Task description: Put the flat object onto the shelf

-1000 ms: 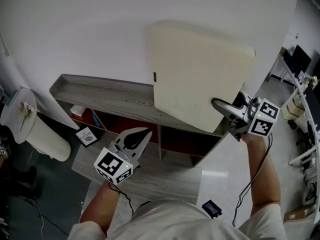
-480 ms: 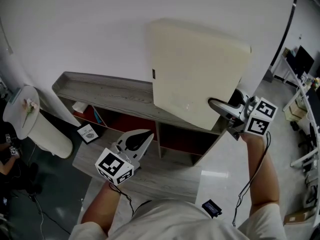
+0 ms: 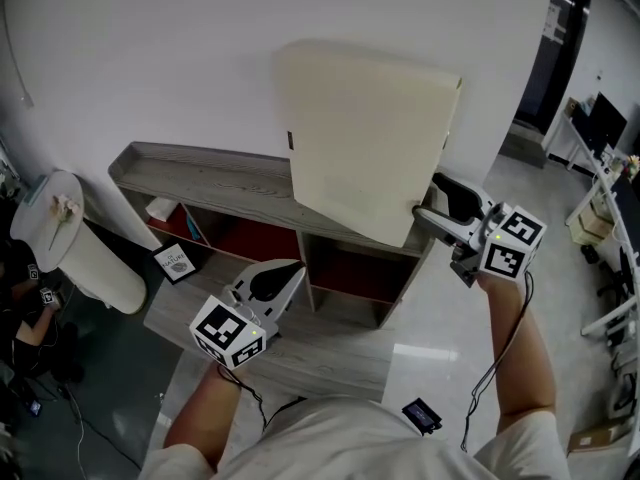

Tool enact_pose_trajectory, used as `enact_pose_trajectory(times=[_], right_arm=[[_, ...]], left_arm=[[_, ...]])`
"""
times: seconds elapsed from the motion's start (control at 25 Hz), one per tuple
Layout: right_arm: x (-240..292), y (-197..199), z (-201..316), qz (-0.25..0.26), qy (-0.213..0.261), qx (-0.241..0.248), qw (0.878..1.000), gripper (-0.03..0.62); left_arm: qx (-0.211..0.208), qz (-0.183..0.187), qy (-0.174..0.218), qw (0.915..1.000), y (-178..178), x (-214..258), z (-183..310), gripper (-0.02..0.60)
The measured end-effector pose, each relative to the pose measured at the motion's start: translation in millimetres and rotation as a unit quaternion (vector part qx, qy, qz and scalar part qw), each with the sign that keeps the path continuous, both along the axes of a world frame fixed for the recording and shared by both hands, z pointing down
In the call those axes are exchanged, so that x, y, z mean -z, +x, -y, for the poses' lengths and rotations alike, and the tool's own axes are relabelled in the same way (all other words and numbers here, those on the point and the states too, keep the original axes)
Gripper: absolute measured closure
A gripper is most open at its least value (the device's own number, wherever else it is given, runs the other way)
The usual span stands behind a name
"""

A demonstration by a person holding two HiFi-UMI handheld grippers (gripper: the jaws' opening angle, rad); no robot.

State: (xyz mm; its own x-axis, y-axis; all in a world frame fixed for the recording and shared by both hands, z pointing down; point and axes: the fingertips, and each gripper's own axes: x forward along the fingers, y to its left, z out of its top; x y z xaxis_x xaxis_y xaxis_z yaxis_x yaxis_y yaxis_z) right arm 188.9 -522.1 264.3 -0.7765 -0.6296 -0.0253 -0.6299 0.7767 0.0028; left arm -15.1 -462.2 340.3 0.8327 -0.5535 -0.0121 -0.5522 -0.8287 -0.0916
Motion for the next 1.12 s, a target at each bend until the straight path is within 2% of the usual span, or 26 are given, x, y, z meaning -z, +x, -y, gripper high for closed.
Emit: enact_pose_trajectory(times=[0.36, 0.6, 0.76, 1.12], right_arm=[[-12.0, 5.2, -49.3, -0.022, 0.014, 0.000, 1.000, 0.270], [-35.6, -11.5, -105.0, -0.070, 0.045, 0.024, 0.996, 0.278], [-53.9, -19.0, -146.5, -0.059, 0.052, 0.034, 0.996, 0.395], [-108.1, -38.7, -223.4, -0.025, 0.031, 0.039, 0.998, 0.500]], left_arm=[[0.008, 0.000, 0.003, 1.0000, 38.6, -0.5, -41.3, 0.569], [0.026, -0.013, 0.002, 0.9996, 49.5, -3.1, -73.9, 0.569], [0.041, -0.012, 0.001, 0.9991, 53.2, -13.7, -96.3, 0.569], [0.067, -0.020, -0.022, 0.9973, 61.0, -48.1, -157.6, 0.569]])
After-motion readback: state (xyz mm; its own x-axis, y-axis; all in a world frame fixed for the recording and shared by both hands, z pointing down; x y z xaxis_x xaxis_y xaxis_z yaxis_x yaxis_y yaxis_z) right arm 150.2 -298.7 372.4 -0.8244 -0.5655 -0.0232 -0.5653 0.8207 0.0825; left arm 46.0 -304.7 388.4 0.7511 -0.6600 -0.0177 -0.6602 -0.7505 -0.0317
